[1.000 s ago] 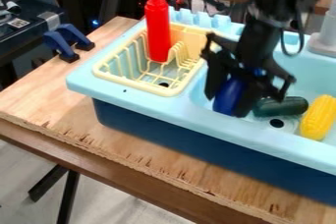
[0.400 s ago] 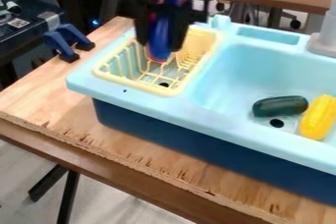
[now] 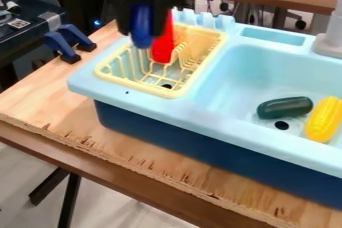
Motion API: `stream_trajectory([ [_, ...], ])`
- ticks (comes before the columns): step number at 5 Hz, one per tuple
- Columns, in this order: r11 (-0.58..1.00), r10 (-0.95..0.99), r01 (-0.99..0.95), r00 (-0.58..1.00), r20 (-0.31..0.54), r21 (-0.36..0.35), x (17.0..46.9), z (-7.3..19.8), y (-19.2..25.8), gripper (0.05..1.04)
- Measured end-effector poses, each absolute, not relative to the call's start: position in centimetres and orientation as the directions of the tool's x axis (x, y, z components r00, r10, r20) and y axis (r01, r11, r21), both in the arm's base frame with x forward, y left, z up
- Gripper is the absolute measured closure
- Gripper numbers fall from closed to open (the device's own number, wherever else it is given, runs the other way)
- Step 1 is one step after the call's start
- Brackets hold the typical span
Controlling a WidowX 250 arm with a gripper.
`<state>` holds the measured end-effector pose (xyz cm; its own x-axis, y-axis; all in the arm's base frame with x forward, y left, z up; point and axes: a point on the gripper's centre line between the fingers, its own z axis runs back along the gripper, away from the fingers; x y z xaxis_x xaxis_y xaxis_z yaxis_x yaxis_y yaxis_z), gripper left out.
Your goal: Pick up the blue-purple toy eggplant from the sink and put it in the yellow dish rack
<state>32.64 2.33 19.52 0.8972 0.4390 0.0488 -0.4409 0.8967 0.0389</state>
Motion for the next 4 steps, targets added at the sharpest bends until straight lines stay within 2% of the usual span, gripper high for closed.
stream_trajectory([
  [2,0.897,0.441,-0.440,0.897,-0.035,0.048,32.4,16.9,2.4,0.422],
  [4,0.914,0.405,-0.396,0.907,-0.115,0.091,32.4,14.6,1.6,0.422],
])
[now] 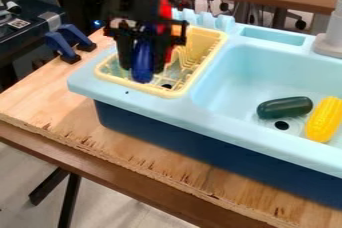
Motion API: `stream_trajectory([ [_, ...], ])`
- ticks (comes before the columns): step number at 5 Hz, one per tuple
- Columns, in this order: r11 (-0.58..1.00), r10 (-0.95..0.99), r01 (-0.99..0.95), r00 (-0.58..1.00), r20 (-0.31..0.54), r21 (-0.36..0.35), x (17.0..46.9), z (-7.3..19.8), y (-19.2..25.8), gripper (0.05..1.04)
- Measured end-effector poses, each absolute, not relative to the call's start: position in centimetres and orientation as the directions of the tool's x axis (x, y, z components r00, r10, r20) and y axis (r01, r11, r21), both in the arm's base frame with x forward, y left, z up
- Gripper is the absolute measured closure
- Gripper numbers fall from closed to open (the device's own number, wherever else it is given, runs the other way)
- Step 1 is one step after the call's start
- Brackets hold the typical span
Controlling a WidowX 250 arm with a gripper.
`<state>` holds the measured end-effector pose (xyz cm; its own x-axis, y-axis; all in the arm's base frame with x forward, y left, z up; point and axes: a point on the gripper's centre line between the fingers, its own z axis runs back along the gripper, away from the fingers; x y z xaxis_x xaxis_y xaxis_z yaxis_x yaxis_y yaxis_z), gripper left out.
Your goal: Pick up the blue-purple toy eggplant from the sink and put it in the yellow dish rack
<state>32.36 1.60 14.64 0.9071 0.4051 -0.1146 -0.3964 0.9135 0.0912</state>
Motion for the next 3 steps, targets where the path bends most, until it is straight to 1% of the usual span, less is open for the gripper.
stream_trajectory([
  [1,0.911,0.408,-0.389,0.898,-0.163,0.137,32.61,13.31,2.27,0.422],
  [2,0.915,0.399,-0.376,0.897,-0.189,0.144,32.99,12.68,2.61,0.352],
  [3,0.917,0.394,-0.368,0.897,-0.202,0.153,33.55,12.75,2.66,0.093],
])
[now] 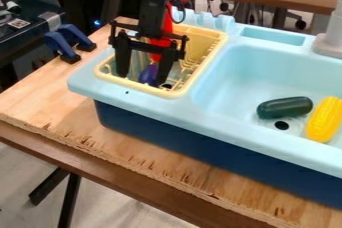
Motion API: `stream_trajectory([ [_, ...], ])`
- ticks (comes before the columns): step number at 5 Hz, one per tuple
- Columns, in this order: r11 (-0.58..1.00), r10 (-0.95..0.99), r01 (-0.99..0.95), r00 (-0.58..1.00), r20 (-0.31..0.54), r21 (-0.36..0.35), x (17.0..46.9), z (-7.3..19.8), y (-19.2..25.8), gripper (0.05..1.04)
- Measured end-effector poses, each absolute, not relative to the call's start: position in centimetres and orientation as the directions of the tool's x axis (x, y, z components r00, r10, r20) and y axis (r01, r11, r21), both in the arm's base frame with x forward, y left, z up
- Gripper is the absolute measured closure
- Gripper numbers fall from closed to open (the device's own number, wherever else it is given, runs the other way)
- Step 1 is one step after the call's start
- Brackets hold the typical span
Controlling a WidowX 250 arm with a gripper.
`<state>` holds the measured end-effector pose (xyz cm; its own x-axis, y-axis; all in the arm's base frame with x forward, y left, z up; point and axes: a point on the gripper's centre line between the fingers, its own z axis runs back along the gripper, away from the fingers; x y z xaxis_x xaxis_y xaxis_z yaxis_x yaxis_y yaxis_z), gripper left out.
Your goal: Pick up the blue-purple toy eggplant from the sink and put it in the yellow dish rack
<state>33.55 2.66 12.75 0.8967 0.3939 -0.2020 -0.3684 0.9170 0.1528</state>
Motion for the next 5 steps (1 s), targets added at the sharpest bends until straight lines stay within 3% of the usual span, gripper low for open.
stream_trajectory([
  [2,0.935,0.340,-0.312,0.923,-0.180,0.168,34.3,13.5,1.4,0.079],
  [4,0.948,0.157,-0.141,0.987,-0.033,0.284,33.9,18.4,-5.8,0.080],
  [5,0.968,0.084,-0.096,0.994,0.062,0.231,33.0,19.9,-9.8,0.080],
])
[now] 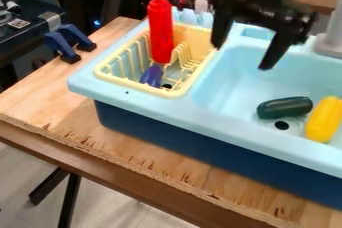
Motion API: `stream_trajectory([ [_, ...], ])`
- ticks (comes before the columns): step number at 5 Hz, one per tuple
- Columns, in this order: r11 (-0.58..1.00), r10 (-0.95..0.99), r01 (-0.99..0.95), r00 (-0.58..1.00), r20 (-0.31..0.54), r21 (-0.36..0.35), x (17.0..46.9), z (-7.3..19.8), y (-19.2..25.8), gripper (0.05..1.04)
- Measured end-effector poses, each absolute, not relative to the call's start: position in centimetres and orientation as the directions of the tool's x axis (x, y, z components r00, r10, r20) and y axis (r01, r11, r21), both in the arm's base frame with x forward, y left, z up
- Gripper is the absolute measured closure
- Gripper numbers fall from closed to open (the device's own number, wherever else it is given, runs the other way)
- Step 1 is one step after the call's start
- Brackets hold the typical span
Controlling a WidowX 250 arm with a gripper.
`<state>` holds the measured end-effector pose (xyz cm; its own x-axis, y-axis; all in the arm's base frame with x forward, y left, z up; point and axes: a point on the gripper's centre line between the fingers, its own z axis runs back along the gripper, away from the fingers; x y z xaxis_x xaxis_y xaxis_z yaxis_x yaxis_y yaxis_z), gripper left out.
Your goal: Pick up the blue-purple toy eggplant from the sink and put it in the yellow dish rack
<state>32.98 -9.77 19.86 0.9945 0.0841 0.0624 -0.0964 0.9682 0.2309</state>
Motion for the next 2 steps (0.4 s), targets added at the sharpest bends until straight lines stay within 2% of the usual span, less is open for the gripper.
stream_trajectory([
  [2,0.970,0.096,-0.113,0.992,0.086,0.217,32.91,20.59,-9.54,0.081],
])
